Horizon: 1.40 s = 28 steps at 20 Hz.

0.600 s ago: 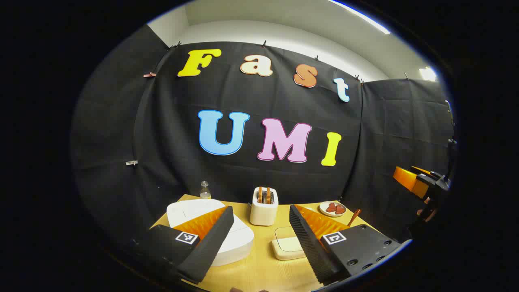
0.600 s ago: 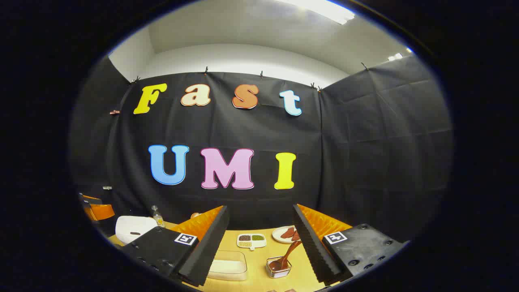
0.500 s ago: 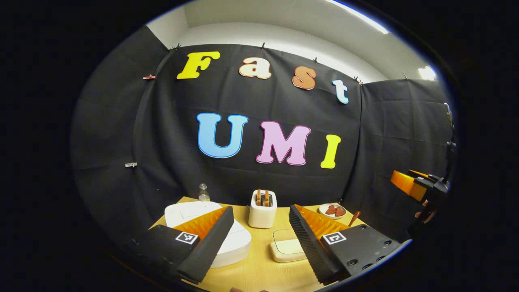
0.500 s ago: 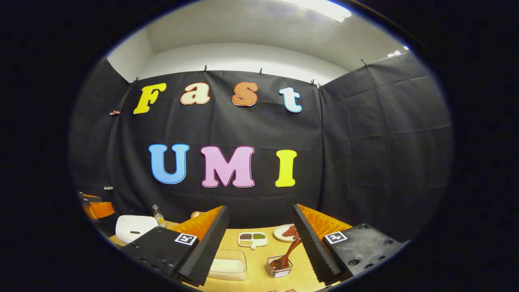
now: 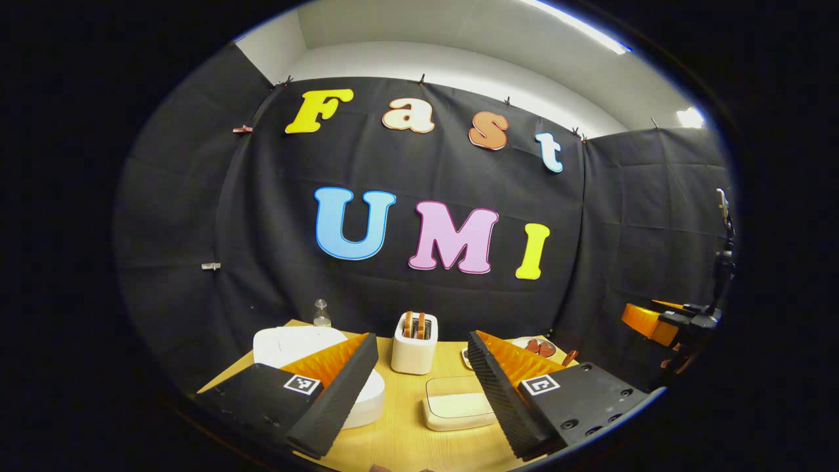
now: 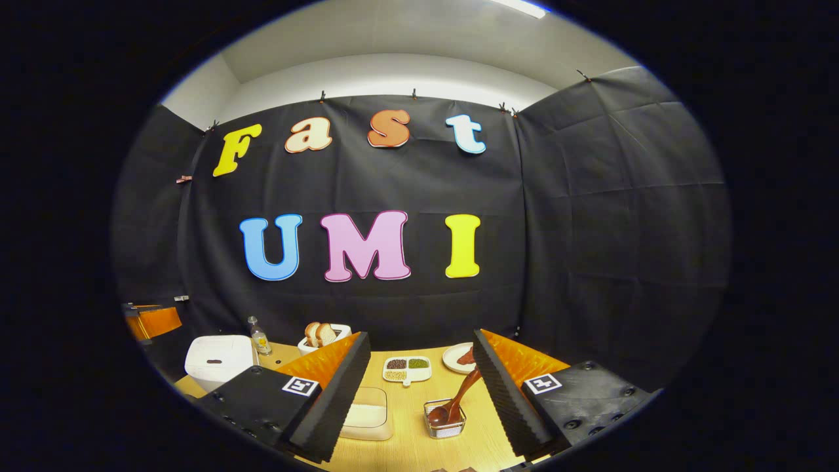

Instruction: Close the left gripper, press the button to open the rice cooker; take a wooden spoon from the chopstick holder with the right hand, scoop a spoonful of rice and pour it into the rice cooker, then put the wooden spoon back into the chopstick holder.

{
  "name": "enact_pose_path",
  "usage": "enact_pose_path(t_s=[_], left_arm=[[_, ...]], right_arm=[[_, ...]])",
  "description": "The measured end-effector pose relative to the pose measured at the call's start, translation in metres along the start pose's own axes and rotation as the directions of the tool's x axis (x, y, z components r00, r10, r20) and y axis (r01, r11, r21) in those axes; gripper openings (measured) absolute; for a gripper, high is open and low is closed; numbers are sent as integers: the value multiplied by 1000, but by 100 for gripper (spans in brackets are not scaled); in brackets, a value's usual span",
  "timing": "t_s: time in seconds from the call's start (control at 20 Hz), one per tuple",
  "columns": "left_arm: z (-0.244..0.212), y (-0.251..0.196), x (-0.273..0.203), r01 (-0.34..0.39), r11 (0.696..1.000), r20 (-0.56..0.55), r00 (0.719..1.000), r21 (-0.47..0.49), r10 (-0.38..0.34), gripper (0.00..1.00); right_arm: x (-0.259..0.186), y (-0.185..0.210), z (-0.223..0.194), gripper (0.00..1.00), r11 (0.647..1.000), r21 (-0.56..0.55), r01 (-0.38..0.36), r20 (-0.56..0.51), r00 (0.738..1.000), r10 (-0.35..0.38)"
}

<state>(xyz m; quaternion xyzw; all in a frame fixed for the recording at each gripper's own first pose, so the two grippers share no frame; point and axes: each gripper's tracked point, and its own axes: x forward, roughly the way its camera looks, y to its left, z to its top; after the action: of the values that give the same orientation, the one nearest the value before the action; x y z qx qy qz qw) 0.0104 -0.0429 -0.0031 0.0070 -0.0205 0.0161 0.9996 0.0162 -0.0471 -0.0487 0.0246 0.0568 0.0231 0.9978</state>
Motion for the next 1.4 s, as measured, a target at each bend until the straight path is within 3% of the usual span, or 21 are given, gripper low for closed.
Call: enact_pose_path(t_s=[0.35,0.8,0.9,1.0,1.1,1.15,1.25,1.4], left_arm=[[-11,-2,5,-24,1000,-43,999,-12,24,96],[-15,36,19,-53,997,-112,993,-61,46,95],[-17,47,28,-44,996,-132,991,-78,34,91],[-19,58,33,-37,995,-148,989,-96,23,81],[-21,88,40,-100,992,-156,984,-83,86,67],[-22,103,46,-136,988,-163,979,-71,123,51],[-30,120,56,-162,985,-191,970,-62,148,36],[-44,152,66,-212,971,-246,953,-112,179,20]], right_arm=[[3,-12,-4,98,1000,-9,-16,-7,1000,16],[4,-12,-8,98,999,-23,-37,-9,999,37],[4,-14,-10,98,999,-29,-32,-14,999,31],[3,-18,-11,98,999,-37,-25,-18,1000,24],[0,-24,-11,98,999,-35,-6,-12,1000,5],[-3,-27,-14,98,1000,-28,5,-13,1000,-6],[-6,-29,-21,98,1000,-4,21,-33,999,-21],[-17,-24,-23,98,1000,22,13,-35,999,-13]])
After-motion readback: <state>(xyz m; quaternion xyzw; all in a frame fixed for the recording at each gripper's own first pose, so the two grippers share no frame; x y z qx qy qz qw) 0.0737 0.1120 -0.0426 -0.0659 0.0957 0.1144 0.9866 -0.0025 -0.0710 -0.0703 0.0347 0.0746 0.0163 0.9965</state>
